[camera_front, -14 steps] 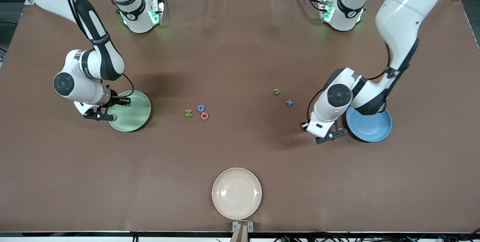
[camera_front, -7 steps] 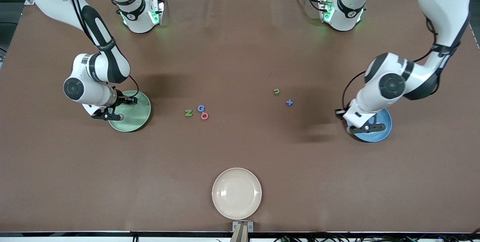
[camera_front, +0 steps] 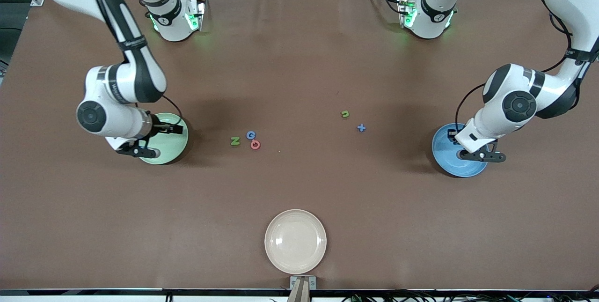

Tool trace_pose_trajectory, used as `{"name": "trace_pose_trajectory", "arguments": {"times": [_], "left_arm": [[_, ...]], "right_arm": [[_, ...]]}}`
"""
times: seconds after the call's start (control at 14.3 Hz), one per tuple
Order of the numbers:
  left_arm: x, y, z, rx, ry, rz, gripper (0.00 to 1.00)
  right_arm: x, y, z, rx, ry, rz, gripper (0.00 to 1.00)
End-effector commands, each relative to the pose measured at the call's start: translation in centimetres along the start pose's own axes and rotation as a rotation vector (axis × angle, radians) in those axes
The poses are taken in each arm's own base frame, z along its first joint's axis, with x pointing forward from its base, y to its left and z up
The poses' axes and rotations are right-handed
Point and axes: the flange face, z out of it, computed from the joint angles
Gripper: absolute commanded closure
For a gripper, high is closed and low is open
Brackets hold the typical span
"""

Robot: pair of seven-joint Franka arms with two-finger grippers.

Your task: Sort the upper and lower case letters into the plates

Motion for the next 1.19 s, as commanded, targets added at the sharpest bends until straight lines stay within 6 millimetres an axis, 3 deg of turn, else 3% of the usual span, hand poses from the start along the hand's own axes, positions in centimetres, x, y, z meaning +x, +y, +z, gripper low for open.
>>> {"name": "trace_pose_trajectory", "arguments": {"times": [0.0,0.28,0.63,0.91,1.12], "left_arm": [[-0.1,-1.6,1.6,-0.012,0.045,0.045,0.84],[-0.4,-4.0,3.9,-0.006,0.07,0.091,0.84],[-0.6,-5.1,5.8,0.003,0.079,0.109,0.84],[-0.6,-5.1,6.6,0.01,0.082,0.13,0.84],[-0.7,-5.2,6.8,0.009,0.078,0.128,0.81]], "right_arm": [[-0.7,-3.1,0.2,0.03,0.057,0.035,0.0],[-0.9,-6.5,0.1,0.05,0.144,0.045,0.0],[-1.5,-11.8,4.4,0.056,0.216,0.035,0.01],[-1.9,-13.5,6.6,0.052,0.235,0.011,0.06],[-2.3,-14.4,7.4,0.045,0.23,0.015,0.19]]}}
